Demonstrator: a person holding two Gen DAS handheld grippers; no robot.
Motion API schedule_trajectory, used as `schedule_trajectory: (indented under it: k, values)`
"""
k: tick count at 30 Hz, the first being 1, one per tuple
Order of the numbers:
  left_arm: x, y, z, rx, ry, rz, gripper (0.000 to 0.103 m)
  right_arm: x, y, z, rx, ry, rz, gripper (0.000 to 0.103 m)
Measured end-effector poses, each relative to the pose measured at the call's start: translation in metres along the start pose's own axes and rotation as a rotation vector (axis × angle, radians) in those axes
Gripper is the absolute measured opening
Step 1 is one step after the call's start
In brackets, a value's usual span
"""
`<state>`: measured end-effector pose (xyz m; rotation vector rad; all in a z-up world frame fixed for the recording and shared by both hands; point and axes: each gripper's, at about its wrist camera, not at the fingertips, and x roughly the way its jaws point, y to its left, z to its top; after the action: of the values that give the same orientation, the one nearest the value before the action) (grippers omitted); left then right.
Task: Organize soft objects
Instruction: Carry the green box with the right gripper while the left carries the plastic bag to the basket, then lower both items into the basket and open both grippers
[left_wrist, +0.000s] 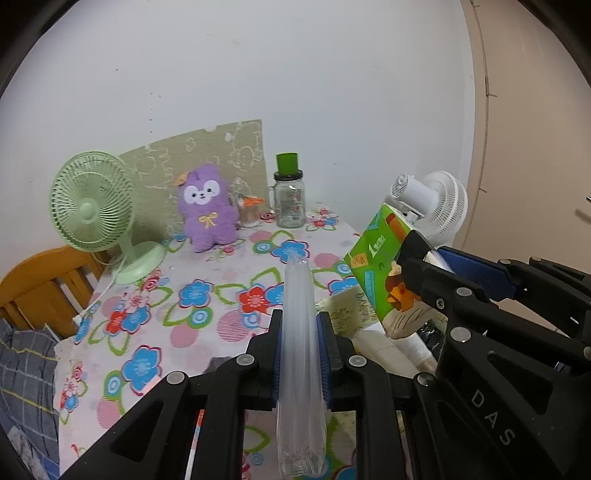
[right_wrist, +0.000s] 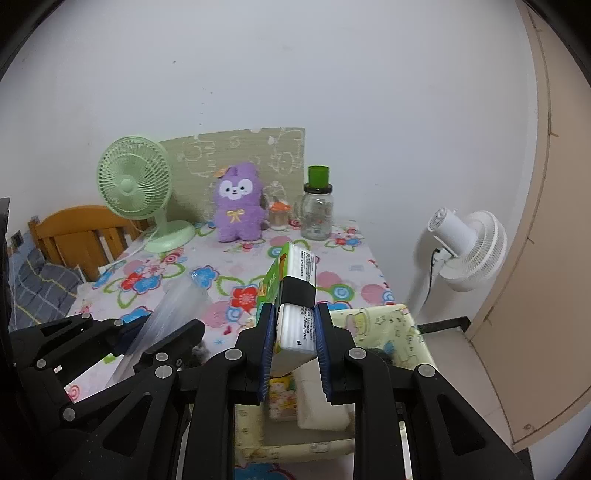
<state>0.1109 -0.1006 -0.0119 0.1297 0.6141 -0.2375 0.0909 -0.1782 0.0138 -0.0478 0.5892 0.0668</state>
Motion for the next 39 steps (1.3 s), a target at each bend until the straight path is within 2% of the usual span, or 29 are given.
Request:
schedule_trajectory:
  k: [15, 27, 29, 31, 33, 34, 36, 39]
  values:
    - [0.033, -0.036, 0.009, 0.016, 0.038, -0.059, 0.015, 0.019, -0.045, -0.003, 0.029, 0.03, -0.048, 0.024]
    - [0.069, -0.06, 0.008, 0.028, 0.115, -0.096, 0.018, 0.044, -0.075, -0.012, 0.052, 0.085, -0.069, 0.024]
    - [0.074, -0.062, 0.006, 0.029, 0.126, -0.096, 0.023, 0.048, -0.078, -0.014, 0.058, 0.094, -0.071, 0.024]
    - [0.079, -0.063, 0.005, 0.032, 0.133, -0.09, 0.04, 0.052, -0.081, -0.016, 0.062, 0.105, -0.071, 0.024]
    - [0.081, -0.065, 0.003, 0.037, 0.139, -0.077, 0.046, 0.056, -0.083, -0.018, 0.062, 0.112, -0.064, 0.024]
    - [0.082, -0.065, 0.002, 0.038, 0.14, -0.072, 0.054, 0.058, -0.083, -0.019, 0.062, 0.117, -0.06, 0.024]
    - [0.084, -0.065, 0.0, 0.039, 0.144, -0.063, 0.063, 0.061, -0.083, -0.02, 0.063, 0.126, -0.047, 0.024]
    - [0.085, -0.064, -0.002, 0.037, 0.154, -0.052, 0.067, 0.065, -0.082, -0.023, 0.061, 0.139, -0.026, 0.025]
